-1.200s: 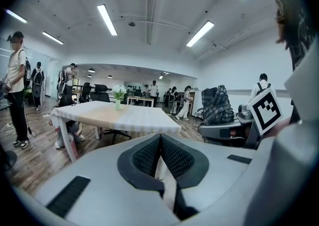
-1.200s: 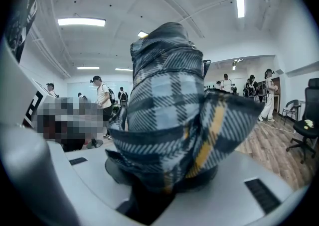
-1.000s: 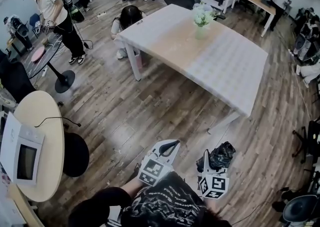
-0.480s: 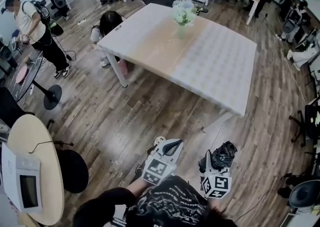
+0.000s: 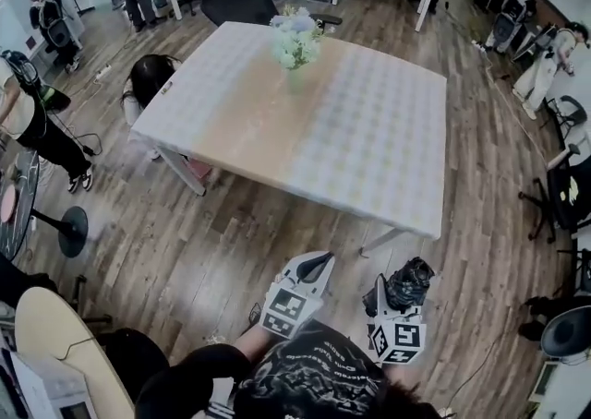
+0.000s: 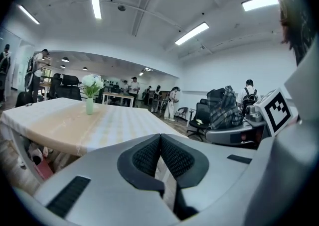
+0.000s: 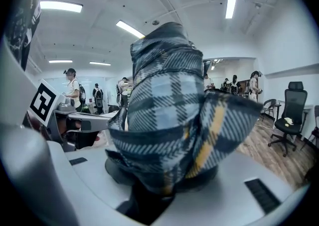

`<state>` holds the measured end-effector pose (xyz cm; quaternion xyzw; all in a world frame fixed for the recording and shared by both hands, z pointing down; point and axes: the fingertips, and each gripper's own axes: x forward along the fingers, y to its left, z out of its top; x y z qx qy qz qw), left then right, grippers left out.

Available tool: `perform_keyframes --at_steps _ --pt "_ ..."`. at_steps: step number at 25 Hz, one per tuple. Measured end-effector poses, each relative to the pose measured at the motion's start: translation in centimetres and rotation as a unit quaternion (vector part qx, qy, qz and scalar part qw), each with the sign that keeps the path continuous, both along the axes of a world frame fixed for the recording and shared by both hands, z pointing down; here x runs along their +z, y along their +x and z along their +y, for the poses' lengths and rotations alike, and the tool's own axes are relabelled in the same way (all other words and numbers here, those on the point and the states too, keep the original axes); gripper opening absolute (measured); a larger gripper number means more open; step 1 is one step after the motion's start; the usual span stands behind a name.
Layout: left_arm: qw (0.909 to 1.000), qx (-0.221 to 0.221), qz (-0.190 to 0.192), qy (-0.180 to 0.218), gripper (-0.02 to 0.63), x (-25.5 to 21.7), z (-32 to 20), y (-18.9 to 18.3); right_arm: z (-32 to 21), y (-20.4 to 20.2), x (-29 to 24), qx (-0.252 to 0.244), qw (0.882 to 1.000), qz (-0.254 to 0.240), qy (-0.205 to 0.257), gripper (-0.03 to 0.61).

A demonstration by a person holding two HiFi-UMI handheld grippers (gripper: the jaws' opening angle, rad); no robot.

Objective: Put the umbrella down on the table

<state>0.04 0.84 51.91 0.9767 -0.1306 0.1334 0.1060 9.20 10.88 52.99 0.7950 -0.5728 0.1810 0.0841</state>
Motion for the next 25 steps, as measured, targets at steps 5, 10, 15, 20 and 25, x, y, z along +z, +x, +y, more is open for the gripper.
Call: perform_keyframes --at_steps 5,10,15,20,25 --pt "0.9994 0.034 -0.004 0.004 0.02 -0.1 -6.5 2.6 -6.1 2.0 0.0 0.032 0.999 -0.005 0.004 0.153" --pt "0.9984 0.056 -0.004 0.008 0.02 0.2 -12.0 4.7 -11.4 3.4 0.6 0.049 0.999 -0.007 0.003 0.153" --pt "0.9985 0.052 -0.011 0.011 0.02 0.5 -15.5 5.9 -14.5 4.2 1.1 0.052 0.999 -0.013 0.001 0.153" --pt "0.9995 0.026 -0.019 -0.001 0.02 1.2 -17.7 6.2 -16.6 4.8 1.8 0.035 0.999 -0.023 -0.01 0.153" --pt "0.9997 0.004 -0.019 -0.018 0.02 1.7 -19.5 7.5 -19.1 6.6 1.8 0.004 1.0 -0.018 -0.011 0.153"
